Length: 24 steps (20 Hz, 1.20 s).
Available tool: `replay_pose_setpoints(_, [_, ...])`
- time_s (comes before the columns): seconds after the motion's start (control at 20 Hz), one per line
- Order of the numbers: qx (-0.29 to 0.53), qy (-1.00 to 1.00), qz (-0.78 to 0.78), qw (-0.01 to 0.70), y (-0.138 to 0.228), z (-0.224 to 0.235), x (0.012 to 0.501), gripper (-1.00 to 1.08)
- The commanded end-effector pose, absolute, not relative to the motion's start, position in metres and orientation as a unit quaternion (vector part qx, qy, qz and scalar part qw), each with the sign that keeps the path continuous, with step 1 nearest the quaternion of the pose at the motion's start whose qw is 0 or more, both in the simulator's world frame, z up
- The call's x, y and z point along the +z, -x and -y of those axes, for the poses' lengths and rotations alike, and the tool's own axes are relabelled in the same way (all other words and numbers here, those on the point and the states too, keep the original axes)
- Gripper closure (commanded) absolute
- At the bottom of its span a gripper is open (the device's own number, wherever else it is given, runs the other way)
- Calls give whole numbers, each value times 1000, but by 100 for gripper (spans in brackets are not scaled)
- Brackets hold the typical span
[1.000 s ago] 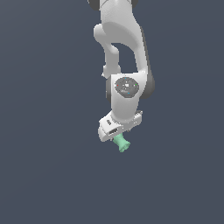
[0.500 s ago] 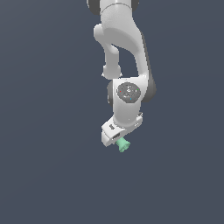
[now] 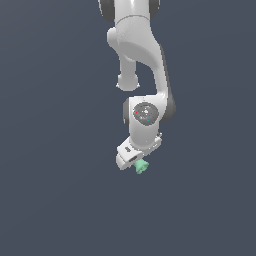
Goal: Pick up the object and move it to a goal position.
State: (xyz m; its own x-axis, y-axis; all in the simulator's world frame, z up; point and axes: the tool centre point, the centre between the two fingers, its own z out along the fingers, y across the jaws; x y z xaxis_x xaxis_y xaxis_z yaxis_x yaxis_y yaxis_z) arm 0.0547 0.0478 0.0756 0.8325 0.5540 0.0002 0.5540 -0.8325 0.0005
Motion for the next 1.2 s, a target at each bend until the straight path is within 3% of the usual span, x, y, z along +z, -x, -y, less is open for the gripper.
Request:
replay_pose_setpoints(0.0, [0, -957, -290, 0, -54, -48, 63, -92])
replay_pose_setpoints(0.35, [0, -957, -290, 0, -56, -48, 53, -92])
replay_pose_setpoints(0.4, [0, -957, -290, 0, -56, -48, 53, 108])
replay_pose_setpoints(1.15, [0, -957, -290, 0, -54, -50, 60, 108])
